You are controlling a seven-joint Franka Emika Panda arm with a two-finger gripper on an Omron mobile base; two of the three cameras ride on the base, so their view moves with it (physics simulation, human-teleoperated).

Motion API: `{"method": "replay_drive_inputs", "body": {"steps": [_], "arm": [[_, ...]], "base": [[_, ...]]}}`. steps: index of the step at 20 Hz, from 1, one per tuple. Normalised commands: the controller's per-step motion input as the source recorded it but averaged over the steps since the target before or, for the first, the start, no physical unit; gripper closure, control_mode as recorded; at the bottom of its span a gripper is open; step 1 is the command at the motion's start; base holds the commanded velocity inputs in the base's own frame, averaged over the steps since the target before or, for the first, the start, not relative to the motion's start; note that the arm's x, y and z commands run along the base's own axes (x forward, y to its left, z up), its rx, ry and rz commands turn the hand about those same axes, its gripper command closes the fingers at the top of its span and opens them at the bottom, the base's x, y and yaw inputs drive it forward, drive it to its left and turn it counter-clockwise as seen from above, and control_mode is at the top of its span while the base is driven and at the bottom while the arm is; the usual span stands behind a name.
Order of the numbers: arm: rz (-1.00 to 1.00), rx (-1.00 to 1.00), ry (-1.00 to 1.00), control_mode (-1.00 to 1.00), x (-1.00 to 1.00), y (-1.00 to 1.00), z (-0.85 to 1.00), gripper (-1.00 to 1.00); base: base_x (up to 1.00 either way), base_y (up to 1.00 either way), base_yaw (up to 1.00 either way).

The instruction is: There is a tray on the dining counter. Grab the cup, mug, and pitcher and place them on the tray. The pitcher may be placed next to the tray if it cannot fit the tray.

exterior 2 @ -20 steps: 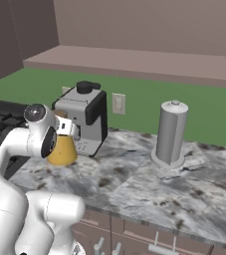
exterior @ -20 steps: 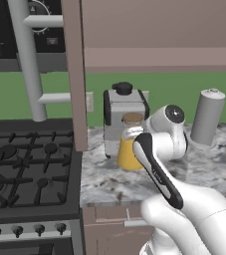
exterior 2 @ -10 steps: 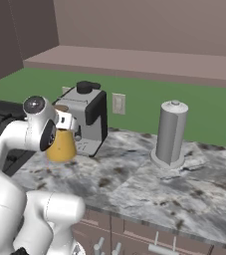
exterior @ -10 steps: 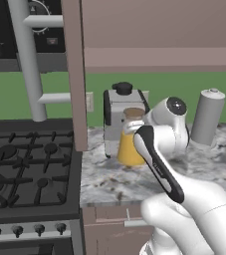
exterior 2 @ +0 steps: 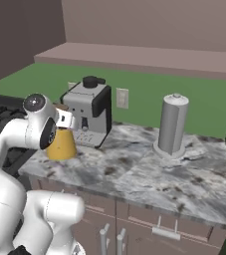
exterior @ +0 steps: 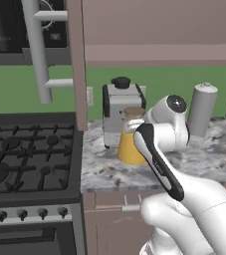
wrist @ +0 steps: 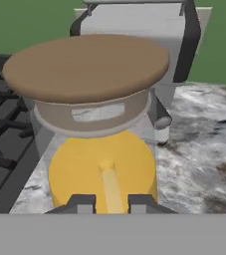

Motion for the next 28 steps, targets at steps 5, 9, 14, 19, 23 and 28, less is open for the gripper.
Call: {"method": "replay_drive_inputs", "body": {"steps": [5, 9, 14, 19, 23, 28], "arm": [[0.0, 0.0, 0.0, 1.0, 0.0, 0.0, 0.0, 1.0], [0.0, 0.0, 0.0, 1.0, 0.0, 0.0, 0.0, 1.0], [0.0, 0.0, 0.0, 1.0, 0.0, 0.0, 0.0, 1.0], [0.0, 0.0, 0.0, 1.0, 0.0, 0.0, 0.0, 1.0], [0.0, 0.0, 0.0, 1.0, 0.0, 0.0, 0.0, 1.0], [0.0, 0.0, 0.0, 1.0, 0.0, 0.0, 0.0, 1.0]], "base": [[-0.7, 0.0, 0.0], [-0.6, 0.0, 0.07], [-0.25, 0.0, 0.42], [-0.52, 0.0, 0.66], [-0.44, 0.08, 0.69], [-0.43, 0.03, 0.75]]}}
